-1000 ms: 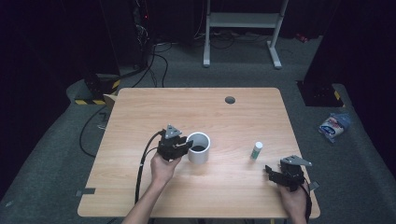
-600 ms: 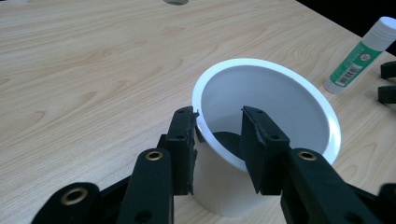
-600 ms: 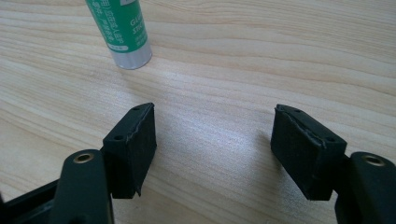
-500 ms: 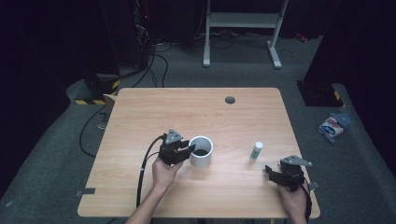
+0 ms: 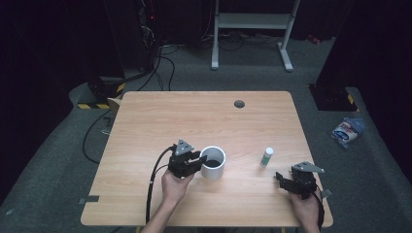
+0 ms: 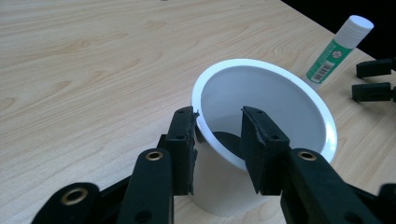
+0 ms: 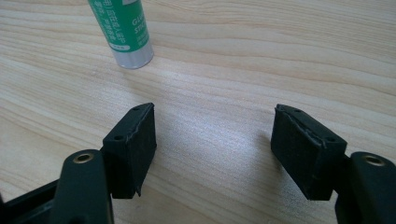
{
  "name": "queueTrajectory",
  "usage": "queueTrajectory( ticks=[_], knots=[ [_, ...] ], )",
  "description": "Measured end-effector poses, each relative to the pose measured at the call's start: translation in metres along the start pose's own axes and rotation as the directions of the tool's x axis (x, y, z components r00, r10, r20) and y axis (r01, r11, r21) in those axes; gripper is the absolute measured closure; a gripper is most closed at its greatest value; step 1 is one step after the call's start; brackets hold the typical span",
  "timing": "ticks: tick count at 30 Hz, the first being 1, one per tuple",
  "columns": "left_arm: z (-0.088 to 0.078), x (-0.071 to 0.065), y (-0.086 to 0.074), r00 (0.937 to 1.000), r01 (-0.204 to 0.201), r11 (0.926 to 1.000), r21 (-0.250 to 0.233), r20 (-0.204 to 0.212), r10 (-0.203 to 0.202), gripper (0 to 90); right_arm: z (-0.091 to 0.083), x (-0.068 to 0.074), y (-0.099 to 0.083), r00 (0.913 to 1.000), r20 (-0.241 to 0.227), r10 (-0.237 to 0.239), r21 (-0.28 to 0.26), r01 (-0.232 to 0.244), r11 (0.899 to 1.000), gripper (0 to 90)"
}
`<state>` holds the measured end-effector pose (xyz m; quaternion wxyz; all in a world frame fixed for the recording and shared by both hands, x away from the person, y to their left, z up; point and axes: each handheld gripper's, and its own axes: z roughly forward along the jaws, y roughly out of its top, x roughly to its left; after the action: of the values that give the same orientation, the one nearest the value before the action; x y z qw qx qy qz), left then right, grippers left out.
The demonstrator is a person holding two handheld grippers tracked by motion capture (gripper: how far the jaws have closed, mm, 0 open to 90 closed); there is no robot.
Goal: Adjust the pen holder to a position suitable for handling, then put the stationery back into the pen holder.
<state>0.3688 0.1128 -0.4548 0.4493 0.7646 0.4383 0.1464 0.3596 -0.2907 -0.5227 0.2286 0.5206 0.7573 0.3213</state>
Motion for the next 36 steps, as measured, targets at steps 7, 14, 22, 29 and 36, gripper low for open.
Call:
queueTrajectory(
  ticks=[7, 14, 22, 29, 36],
  knots=[
    [0.004, -0.002, 0.001, 0.9995, 0.029, 0.9996, -0.005, 0.014, -0.029, 64.5, 0.000, 0.000, 0.000, 1.0000, -0.002, -0.003, -0.001, 0.003, 1.000, 31.1],
    [-0.001, -0.003, -0.004, 0.9993, 0.020, 0.9997, -0.018, 0.033, -0.019, 55.9, 0.001, 0.000, 0.001, 1.0000, -0.007, -0.006, -0.001, 0.006, 1.000, 31.0],
    [-0.022, 0.005, -0.003, 0.9989, 0.039, 0.9964, -0.075, 0.027, -0.037, 41.3, 0.001, 0.000, 0.001, 1.0000, -0.005, -0.007, -0.002, 0.007, 1.000, 31.0],
    [-0.035, 0.009, -0.011, 0.9994, 0.033, 0.9953, -0.091, -0.010, -0.034, 39.4, 0.001, 0.000, 0.001, 1.0000, -0.005, -0.006, -0.002, 0.006, 1.000, 31.0],
    [-0.043, 0.021, -0.024, 0.9972, 0.042, 0.9925, -0.115, -0.058, -0.049, 39.0, 0.001, 0.000, 0.001, 0.9999, -0.008, -0.007, -0.001, 0.007, 1.000, 30.4]
  ],
)
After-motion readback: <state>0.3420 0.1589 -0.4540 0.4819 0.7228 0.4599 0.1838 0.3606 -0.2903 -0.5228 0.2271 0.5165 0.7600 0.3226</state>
